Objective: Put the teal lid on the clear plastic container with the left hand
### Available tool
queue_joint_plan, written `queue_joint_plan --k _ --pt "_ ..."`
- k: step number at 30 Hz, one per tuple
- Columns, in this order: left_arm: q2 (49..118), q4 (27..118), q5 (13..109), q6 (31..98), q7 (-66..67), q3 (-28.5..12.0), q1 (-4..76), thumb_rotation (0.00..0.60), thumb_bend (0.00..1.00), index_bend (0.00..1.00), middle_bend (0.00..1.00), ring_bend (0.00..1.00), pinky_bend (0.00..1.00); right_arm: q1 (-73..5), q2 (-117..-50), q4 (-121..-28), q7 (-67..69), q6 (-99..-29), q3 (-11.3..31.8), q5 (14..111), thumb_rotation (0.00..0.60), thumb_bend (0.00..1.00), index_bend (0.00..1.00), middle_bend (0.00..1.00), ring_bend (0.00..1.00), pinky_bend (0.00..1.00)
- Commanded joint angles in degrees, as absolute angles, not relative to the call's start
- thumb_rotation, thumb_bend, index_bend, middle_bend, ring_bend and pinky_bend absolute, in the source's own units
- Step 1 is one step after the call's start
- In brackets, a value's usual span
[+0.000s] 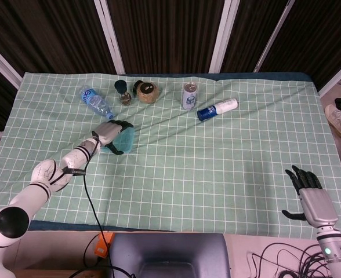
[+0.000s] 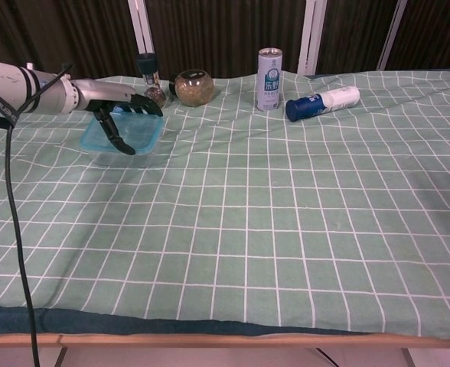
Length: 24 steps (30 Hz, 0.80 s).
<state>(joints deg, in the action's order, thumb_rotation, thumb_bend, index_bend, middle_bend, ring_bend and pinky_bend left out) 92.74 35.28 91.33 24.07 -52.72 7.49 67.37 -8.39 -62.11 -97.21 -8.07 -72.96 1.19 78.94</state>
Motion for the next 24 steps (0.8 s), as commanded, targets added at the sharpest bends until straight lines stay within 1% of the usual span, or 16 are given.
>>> queue_joint_plan --k 1,5,7,16,24 --pt "92.7 35.3 91.3 23.9 -52.8 7.5 67.4 0.600 0.24 0.00 0.01 0.00 0.06 -8.4 -62.1 -97.2 -8.1 -73.0 1.2 78.9 0.600 0.20 0.00 0.00 0.00 0.00" --pt "92.9 35.1 91.0 23.5 -52.9 7.3 67.4 0.600 0.21 0.00 0.00 0.00 0.01 -8.4 -62.0 -97.3 -7.8 -73.0 1.2 79.0 0.600 0.20 0.00 0.00 0.00 0.00" --pt "93.0 35.0 90.8 23.1 -52.6 7.3 67.4 0.600 0.21 0.00 0.00 0.00 0.00 -8.4 -62.0 -97.2 -7.7 -73.1 1.2 79.0 0.600 0.20 0.00 0.00 0.00 0.00" --pt "92.8 35.0 90.4 23.5 -51.7 6.7 67.2 0.600 0.21 0.00 0.00 0.00 0.00 -8.4 -62.0 -97.3 -7.8 -73.1 1.2 79.1 0.600 0.20 0.00 0.00 0.00 0.00" --pt "90.9 37.4 89.6 24.2 -50.5 5.6 67.2 0.600 0.21 0.00 0.00 0.00 0.00 -8.4 -61.9 -97.3 -7.5 -73.3 1.1 79.5 0.600 0.20 0.00 0.00 0.00 0.00"
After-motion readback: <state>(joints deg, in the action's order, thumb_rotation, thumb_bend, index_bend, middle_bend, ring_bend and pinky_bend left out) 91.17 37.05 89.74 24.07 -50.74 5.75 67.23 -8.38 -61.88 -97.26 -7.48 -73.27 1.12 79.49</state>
